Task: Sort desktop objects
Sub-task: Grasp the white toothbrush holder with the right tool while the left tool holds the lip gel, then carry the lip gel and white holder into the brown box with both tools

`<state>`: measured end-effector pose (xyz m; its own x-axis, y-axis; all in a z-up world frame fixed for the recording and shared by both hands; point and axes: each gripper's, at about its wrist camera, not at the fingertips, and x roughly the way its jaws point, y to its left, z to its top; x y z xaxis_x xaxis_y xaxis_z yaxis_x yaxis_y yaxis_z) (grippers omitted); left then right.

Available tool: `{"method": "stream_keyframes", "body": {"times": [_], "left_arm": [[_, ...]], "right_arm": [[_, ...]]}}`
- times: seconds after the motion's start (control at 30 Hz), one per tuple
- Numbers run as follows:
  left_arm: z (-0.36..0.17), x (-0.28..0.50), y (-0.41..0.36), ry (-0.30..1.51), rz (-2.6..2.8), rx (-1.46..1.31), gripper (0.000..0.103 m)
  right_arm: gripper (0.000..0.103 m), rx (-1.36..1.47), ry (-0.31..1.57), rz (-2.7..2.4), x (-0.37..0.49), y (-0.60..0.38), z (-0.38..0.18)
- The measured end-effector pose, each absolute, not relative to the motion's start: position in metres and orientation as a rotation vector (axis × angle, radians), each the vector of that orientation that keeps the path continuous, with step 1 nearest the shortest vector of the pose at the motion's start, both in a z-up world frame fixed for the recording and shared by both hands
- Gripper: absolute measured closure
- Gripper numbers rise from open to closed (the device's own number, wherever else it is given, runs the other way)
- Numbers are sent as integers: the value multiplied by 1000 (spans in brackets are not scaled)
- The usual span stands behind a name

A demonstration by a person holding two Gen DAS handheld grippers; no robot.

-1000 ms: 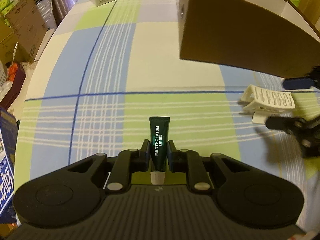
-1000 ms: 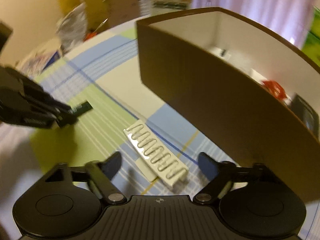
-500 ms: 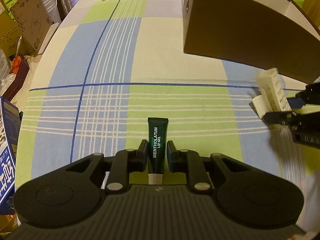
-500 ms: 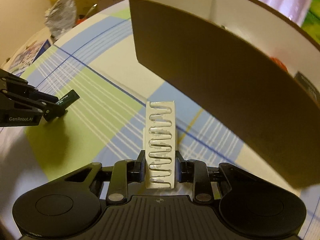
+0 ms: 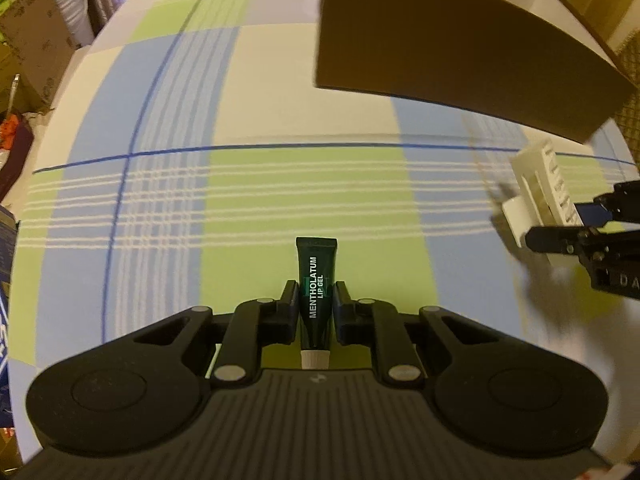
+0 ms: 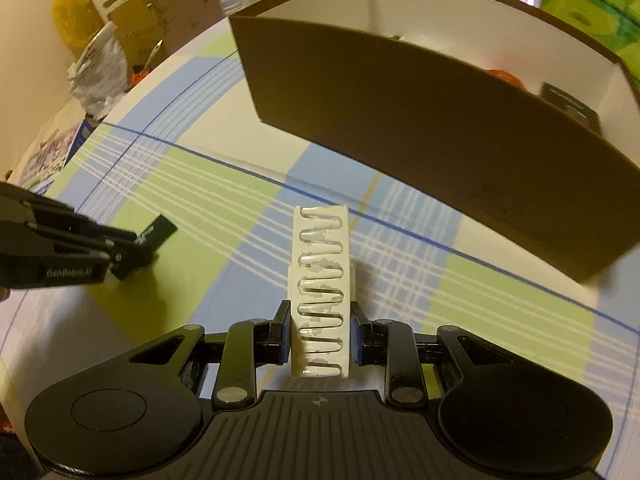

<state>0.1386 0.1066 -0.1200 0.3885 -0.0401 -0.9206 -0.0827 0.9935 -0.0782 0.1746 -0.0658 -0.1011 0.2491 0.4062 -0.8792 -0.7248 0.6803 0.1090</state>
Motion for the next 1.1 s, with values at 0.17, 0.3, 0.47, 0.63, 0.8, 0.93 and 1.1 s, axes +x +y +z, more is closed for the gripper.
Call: {"method": "stream_keyframes", "body": {"times": [0.17, 0.3, 0.47, 0.63, 0.8, 0.93, 1.1], "left_arm": [[-103, 134, 89, 1138, -28, -111, 90], [-82, 134, 78, 1088, -64, -104, 90], [-56, 141, 69, 1025, -105, -117, 90], [-31, 154, 64, 959, -133, -133, 90], [-6, 174, 60, 888, -152, -143, 90], [11, 194, 55, 839, -167, -143, 90], [27, 228, 49, 805, -182, -141, 90]], "right_arm": [[78, -307, 1053, 752, 172, -87, -88], [78, -278, 1044, 732, 170, -100, -77], [78, -249, 1020, 714, 170, -111, -63], [78, -210, 986, 709, 176, -117, -46], [78, -169, 932, 710, 192, -117, -23], [78, -157, 891, 697, 212, -112, -6], [78, -142, 843, 669, 242, -104, 14]]}}
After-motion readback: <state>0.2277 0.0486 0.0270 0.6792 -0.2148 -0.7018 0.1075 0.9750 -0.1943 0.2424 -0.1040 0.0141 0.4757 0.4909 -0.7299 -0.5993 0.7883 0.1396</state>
